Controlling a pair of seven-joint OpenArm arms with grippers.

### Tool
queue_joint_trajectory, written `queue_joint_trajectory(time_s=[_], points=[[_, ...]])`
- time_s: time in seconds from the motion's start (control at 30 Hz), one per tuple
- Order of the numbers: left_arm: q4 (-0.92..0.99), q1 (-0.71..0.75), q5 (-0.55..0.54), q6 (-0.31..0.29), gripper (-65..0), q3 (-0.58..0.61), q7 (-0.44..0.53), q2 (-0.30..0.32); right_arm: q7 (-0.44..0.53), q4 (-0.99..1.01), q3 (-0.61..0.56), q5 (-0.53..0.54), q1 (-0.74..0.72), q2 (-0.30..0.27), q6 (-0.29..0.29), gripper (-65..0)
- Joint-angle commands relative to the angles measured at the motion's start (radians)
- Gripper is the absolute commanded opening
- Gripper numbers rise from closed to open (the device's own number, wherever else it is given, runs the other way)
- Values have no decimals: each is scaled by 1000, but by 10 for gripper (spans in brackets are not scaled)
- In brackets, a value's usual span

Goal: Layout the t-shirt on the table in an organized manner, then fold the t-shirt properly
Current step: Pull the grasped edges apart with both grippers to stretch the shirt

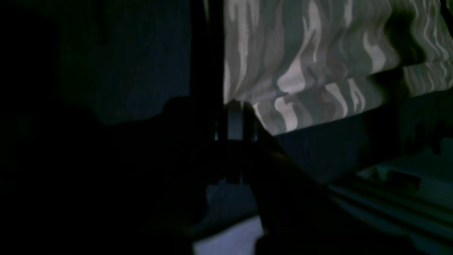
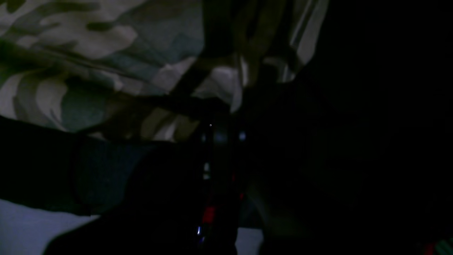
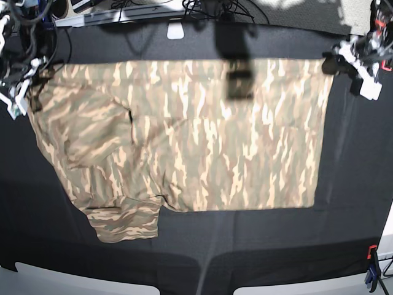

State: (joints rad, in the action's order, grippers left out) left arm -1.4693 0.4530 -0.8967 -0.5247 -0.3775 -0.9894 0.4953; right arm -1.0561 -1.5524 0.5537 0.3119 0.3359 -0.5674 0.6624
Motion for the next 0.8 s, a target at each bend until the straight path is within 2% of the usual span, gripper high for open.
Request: queue_joint_trajectory(time_s=[0.0,0.23,0.37,0.63,0.77], points=[[-11,30,84,32,-650,-26,-58,18,0,-17,12,-19,0,-28,-3,-650],[-130,126,47,32,-650,-129,-64,18,-18,-38,12,-12,0,-28,-3,-650],[-151,145,42,32,-650,-134,-65,15,-70,-64,12,-12,2,-27,36,-650],[-151,146,40,32,-650,-134,-94,15,-70,-134,21,-20,116,-28,36,-650],[-151,149,40,31,-650,-134,-103,15,-70,-136,69,-19,147,-28,36,-650]])
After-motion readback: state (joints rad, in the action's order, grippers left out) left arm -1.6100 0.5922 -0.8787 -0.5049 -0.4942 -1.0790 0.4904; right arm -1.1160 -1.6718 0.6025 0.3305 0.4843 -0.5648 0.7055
